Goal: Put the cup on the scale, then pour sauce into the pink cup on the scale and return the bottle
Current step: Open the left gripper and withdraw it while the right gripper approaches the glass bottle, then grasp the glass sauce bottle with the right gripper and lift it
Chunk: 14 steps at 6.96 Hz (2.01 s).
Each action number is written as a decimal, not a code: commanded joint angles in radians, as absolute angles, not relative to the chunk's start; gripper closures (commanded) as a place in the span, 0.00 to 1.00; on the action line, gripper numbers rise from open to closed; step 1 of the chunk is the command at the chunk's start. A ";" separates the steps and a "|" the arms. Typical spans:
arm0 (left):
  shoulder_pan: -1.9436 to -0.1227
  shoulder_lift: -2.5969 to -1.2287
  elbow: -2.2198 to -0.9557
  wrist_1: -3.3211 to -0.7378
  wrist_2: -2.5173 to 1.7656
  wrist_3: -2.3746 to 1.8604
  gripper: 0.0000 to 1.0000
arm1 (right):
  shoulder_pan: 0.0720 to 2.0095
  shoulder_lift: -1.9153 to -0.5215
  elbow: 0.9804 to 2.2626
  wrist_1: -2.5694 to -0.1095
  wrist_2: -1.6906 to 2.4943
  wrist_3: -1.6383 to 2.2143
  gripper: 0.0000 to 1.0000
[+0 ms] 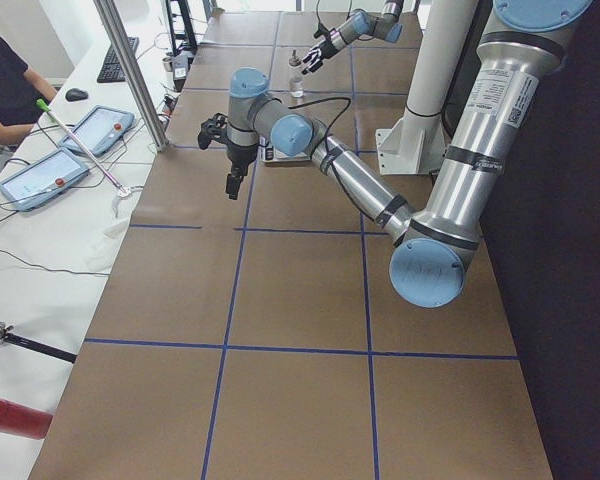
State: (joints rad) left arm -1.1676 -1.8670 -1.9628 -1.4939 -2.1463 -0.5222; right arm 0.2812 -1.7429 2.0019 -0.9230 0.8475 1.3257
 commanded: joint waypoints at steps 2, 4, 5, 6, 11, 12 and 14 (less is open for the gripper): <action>-1.169 -1.864 -1.959 -1.494 -2.148 -0.518 0.00 | 0.256 -1.657 1.847 -0.890 0.729 1.328 0.00; -1.167 -1.871 -1.951 -1.494 -2.149 -0.529 0.00 | 0.252 -1.641 1.830 -0.888 0.706 1.328 0.00; -1.167 -1.874 -1.953 -1.494 -2.151 -0.531 0.00 | 0.252 -1.626 1.806 -0.888 0.701 1.328 0.00; -1.167 -1.876 -1.951 -1.494 -2.151 -0.532 0.00 | 0.252 -1.588 1.760 -0.887 0.698 1.328 0.00; -1.166 -1.879 -1.953 -1.494 -2.158 -0.540 0.00 | 0.261 -1.594 1.746 -0.836 0.690 1.313 0.00; -1.166 -1.879 -1.953 -1.494 -2.158 -0.540 0.00 | 0.268 -1.594 1.746 -0.836 0.690 1.313 0.00; -1.166 -1.879 -1.953 -1.494 -2.158 -0.540 0.00 | 0.287 -1.594 1.744 -0.836 0.689 1.313 0.00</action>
State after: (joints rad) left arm -1.1659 -1.8791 -1.9526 -1.4941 -2.1583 -0.5397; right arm 0.2765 -1.5937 1.7449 -0.8363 0.6893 1.3131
